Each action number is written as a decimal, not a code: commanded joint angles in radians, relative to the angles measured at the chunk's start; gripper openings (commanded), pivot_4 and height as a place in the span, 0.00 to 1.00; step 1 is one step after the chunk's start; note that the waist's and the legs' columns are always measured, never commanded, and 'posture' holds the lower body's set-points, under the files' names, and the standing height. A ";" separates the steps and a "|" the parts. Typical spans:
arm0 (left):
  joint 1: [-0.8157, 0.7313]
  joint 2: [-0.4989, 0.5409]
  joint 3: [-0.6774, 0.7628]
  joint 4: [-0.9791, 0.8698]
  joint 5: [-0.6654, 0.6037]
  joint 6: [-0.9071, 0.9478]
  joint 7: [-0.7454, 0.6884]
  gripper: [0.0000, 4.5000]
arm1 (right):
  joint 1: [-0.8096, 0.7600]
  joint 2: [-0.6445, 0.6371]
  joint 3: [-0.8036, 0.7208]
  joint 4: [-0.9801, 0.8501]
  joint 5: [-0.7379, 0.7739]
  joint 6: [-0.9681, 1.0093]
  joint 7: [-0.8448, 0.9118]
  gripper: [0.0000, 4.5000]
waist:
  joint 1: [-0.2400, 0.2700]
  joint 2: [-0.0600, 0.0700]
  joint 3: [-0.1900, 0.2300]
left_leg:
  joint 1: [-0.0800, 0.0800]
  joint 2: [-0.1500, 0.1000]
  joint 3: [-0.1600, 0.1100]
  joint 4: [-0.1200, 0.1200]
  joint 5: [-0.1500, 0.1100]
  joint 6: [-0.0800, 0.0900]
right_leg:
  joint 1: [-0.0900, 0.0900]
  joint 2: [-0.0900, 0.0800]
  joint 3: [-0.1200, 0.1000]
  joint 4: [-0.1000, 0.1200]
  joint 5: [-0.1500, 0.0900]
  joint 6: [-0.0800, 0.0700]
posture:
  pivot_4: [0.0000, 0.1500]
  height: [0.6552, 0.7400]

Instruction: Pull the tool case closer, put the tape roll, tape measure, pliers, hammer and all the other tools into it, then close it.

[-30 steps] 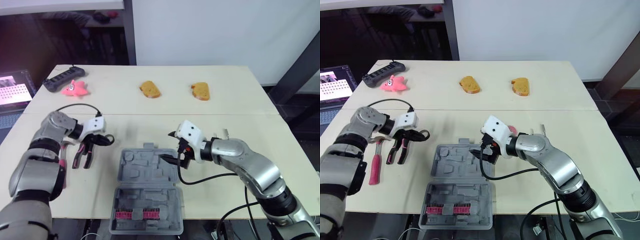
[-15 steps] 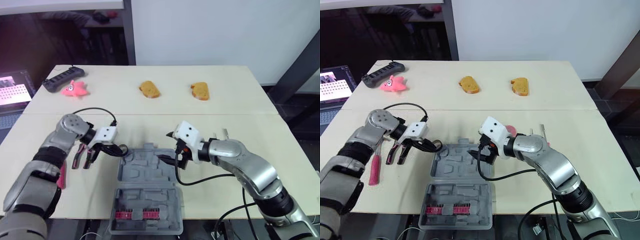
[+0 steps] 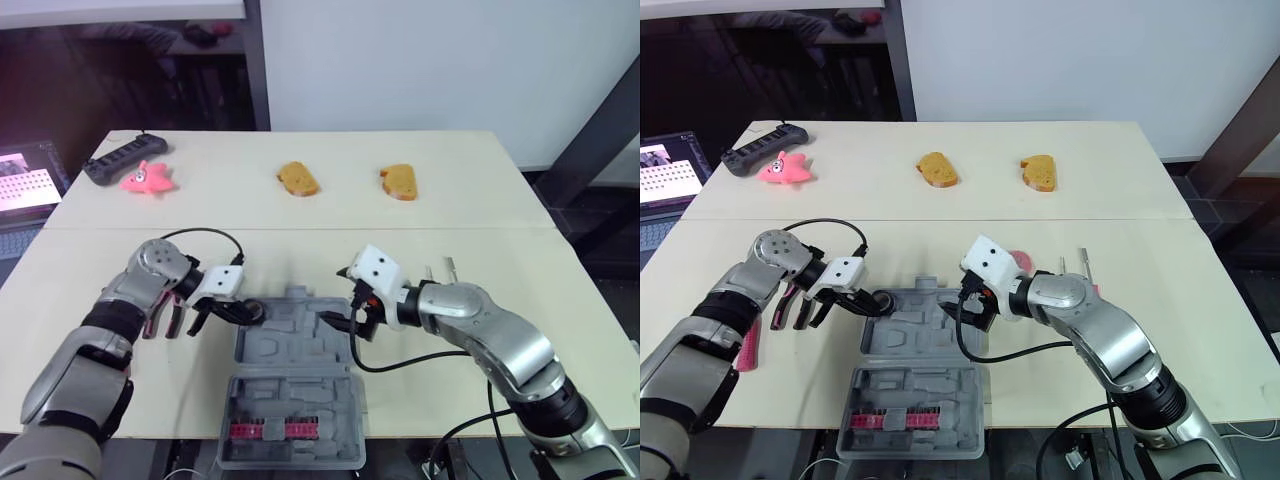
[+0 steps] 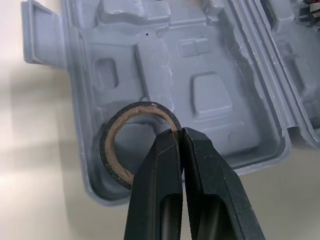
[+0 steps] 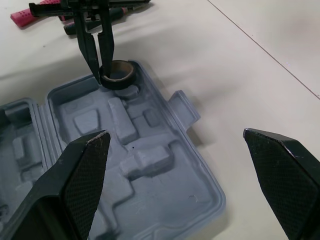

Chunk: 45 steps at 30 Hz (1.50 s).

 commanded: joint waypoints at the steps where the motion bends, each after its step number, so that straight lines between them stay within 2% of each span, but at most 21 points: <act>1: -0.015 -0.004 0.019 0.029 0.027 -0.036 -0.002 0.00 | -0.002 0.009 -0.013 -0.049 0.002 -0.001 -0.007 1.00 | 0.001 0.000 0.000 | 0.000 0.000 0.000 0.000 0.000 0.000 | 0.000 0.000 0.000 0.000 0.000 0.000 | 1.00 1.00; 10: -0.038 -0.028 0.024 0.100 0.079 -0.081 0.024 0.00 | 0.002 0.012 -0.014 -0.056 0.004 0.004 -0.017 1.00 | 0.001 0.000 0.000 | 0.001 0.000 0.000 0.000 0.000 0.000 | 0.001 0.000 0.000 0.000 0.000 0.000 | 1.00 1.00; 21: -0.033 -0.037 0.039 0.088 0.095 -0.071 0.022 0.00 | 0.005 0.009 -0.019 -0.062 0.007 0.010 -0.018 1.00 | 0.000 0.000 0.000 | 0.000 0.000 0.000 0.000 0.000 0.000 | 0.001 0.000 0.000 0.000 0.000 0.000 | 1.00 1.00; 24: -0.044 -0.039 0.049 0.086 0.097 -0.074 0.034 0.23 | 0.005 0.009 -0.019 -0.059 0.006 0.008 -0.018 1.00 | 0.000 0.000 0.000 | 0.000 0.000 0.000 0.000 0.000 0.000 | 0.001 0.000 0.000 0.000 0.000 0.000 | 1.00 1.00; 28: -0.058 -0.046 0.063 0.078 0.090 -0.064 0.031 0.66 | 0.006 0.008 -0.020 -0.057 0.005 0.005 -0.018 1.00 | 0.001 0.000 0.000 | 0.000 0.000 0.000 0.000 0.000 0.000 | 0.001 0.000 0.000 0.000 0.000 0.000 | 1.00 1.00; 42: -0.052 -0.033 0.148 0.043 0.030 0.010 0.017 0.66 | 0.013 0.009 -0.022 -0.054 0.002 -0.001 -0.019 1.00 | 0.000 0.000 0.000 | 0.000 0.000 0.000 0.000 0.000 0.000 | 0.001 0.000 0.000 0.000 0.000 0.000 | 1.00 1.00; 45: -0.038 -0.036 0.166 0.031 0.015 0.040 0.017 0.48 | 0.013 0.010 -0.022 -0.053 0.002 -0.003 -0.019 1.00 | 0.000 0.000 0.000 | 0.000 0.000 0.000 0.000 0.000 0.000 | 0.001 0.000 0.000 0.000 0.000 0.000 | 1.00 1.00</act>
